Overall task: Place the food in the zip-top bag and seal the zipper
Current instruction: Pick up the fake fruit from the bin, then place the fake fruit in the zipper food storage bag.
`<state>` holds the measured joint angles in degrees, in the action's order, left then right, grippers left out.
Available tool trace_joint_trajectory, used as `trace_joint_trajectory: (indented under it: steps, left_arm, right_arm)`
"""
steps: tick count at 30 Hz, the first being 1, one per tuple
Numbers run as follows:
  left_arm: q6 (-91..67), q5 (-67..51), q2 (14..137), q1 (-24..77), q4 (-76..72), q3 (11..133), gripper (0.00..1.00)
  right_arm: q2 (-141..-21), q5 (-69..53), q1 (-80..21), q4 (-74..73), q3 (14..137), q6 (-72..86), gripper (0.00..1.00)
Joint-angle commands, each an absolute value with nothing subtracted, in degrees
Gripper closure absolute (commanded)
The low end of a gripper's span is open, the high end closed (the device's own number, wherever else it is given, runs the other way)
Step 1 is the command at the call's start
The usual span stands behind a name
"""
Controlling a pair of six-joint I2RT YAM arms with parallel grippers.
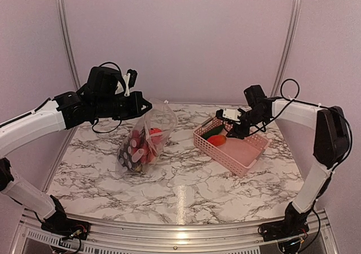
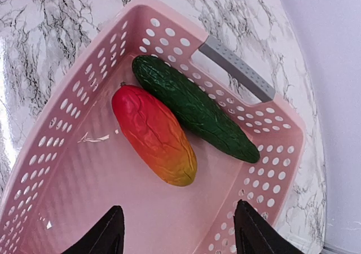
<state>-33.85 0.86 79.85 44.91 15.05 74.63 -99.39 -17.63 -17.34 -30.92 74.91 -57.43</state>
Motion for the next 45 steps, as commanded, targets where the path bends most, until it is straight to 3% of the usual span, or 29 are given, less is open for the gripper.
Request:
trace_joint_trajectory:
  steps: [1, 9, 13, 16, 21, 27, 32, 37, 45]
  left_arm:
    - [-33.7, 0.3, 80.4, 44.7, 12.4, 73.9, 1.0]
    - [-34.0, 1.2, 78.2, 44.7, 13.5, 72.6, 1.0]
    - [-34.1, 1.5, 77.6, 44.7, 13.7, 72.2, 1.0]
    - [-34.1, 1.5, 77.8, 44.7, 13.6, 72.1, 1.0]
    - [-34.0, 0.8, 78.8, 44.7, 13.2, 72.7, 1.0]
    - [-33.8, 0.3, 80.1, 44.7, 12.5, 73.7, 1.0]
    - [-33.4, 0.3, 80.8, 44.7, 12.2, 73.9, 1.0]
    - [-33.8, 0.3, 81.1, 44.7, 11.8, 73.9, 1.0]
    - [-33.9, 0.7, 79.4, 44.7, 12.6, 73.4, 1.0]
  right_arm:
    - [-105.9, -22.3, -17.5, -35.5, 81.5, -61.0, 0.36]
    - [-118.1, -20.2, -19.9, -38.9, 90.4, -65.1, 0.3]
    - [-121.4, -18.5, -21.0, -39.9, 91.9, -66.0, 0.32]
    - [-122.3, -17.8, -21.3, -40.5, 92.0, -66.0, 0.4]
    - [-120.4, -15.8, -20.4, -40.5, 90.3, -65.0, 0.65]
    - [-112.3, -15.5, -16.5, -40.8, 89.9, -60.4, 0.69]
    - [-105.0, -23.4, -17.8, -44.6, 92.2, -56.1, 0.68]
    - [-100.9, -30.0, -25.8, -45.7, 96.4, -51.2, 0.67]
    - [-104.0, -51.1, -34.3, -37.0, 106.0, -35.3, 0.63]
